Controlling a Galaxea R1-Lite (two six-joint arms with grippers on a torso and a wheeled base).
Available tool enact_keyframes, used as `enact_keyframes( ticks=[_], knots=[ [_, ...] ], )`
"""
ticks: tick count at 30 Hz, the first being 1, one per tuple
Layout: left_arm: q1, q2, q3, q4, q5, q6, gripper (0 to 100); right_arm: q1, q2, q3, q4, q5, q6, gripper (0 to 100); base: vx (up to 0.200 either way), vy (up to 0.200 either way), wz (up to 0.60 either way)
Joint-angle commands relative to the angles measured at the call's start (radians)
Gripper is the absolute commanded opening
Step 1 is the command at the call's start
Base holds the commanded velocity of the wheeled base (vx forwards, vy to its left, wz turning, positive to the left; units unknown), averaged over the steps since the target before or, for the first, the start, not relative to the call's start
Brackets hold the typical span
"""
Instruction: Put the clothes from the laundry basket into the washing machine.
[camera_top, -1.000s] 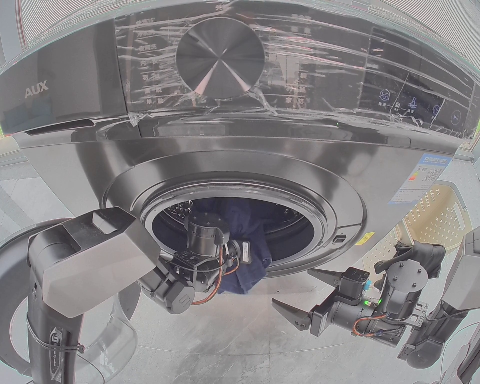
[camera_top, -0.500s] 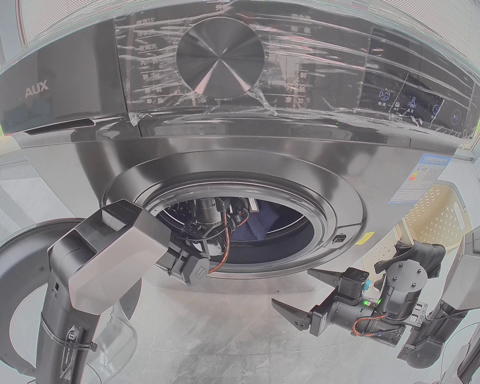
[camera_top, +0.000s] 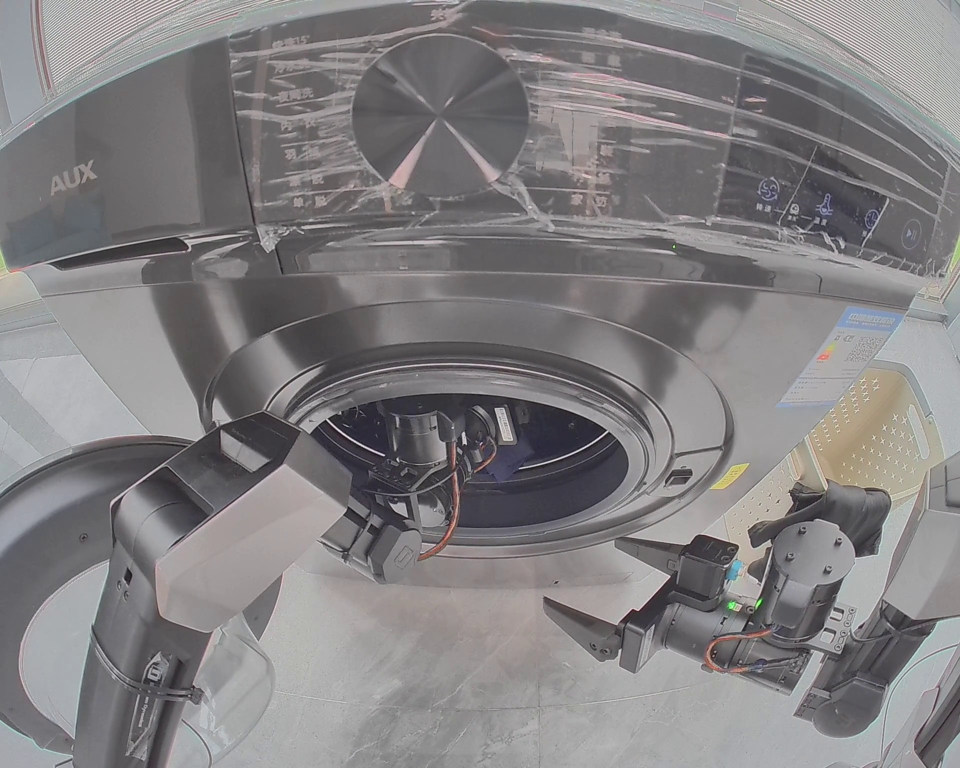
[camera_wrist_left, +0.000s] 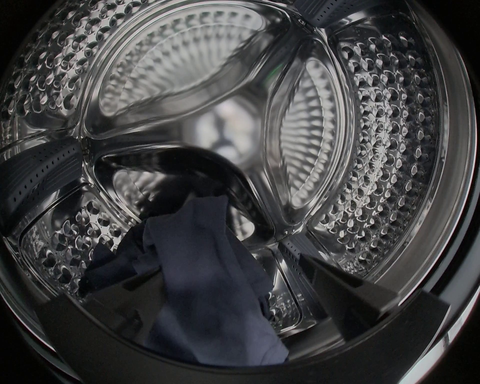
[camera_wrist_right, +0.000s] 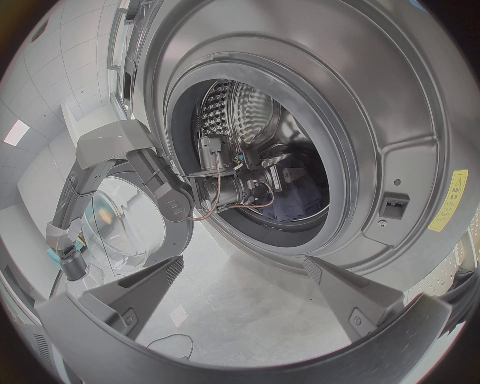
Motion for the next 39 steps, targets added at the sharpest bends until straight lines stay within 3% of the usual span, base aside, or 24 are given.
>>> enact_keyframes(
  ticks=[1, 7, 15, 16, 28, 34, 39],
  knots=[
    [-0.012, -0.026, 0.079, 0.039, 0.000, -0.001, 100, 0.000, 0.002, 0.002, -0.001, 0.001, 0.000, 100, 0.000, 0.000, 0.00],
    [-0.007, -0.018, 0.120, 0.103, 0.000, 0.002, 100, 0.000, 0.002, 0.002, -0.001, -0.001, 0.000, 100, 0.000, 0.000, 0.00],
    [-0.003, 0.018, 0.051, 0.100, -0.015, 0.004, 100, 0.002, 0.002, 0.002, -0.001, 0.001, 0.000, 100, 0.000, 0.000, 0.00],
    [-0.003, 0.018, 0.051, 0.100, -0.015, 0.004, 0, 0.000, 0.002, 0.000, -0.001, 0.001, 0.000, 100, 0.000, 0.000, 0.00],
    [0.004, 0.060, -0.030, 0.096, -0.010, -0.002, 0, 0.002, 0.003, -0.002, -0.001, 0.001, 0.004, 100, 0.000, 0.000, 0.00],
    [0.031, 0.152, -0.297, -0.026, 0.036, 0.001, 0, 0.000, 0.007, -0.003, -0.001, 0.001, 0.004, 100, 0.000, 0.000, 0.00],
    [0.042, 0.161, -0.331, -0.015, 0.039, 0.001, 0, 0.002, 0.010, -0.003, -0.001, 0.001, 0.004, 100, 0.000, 0.000, 0.00]
  ],
)
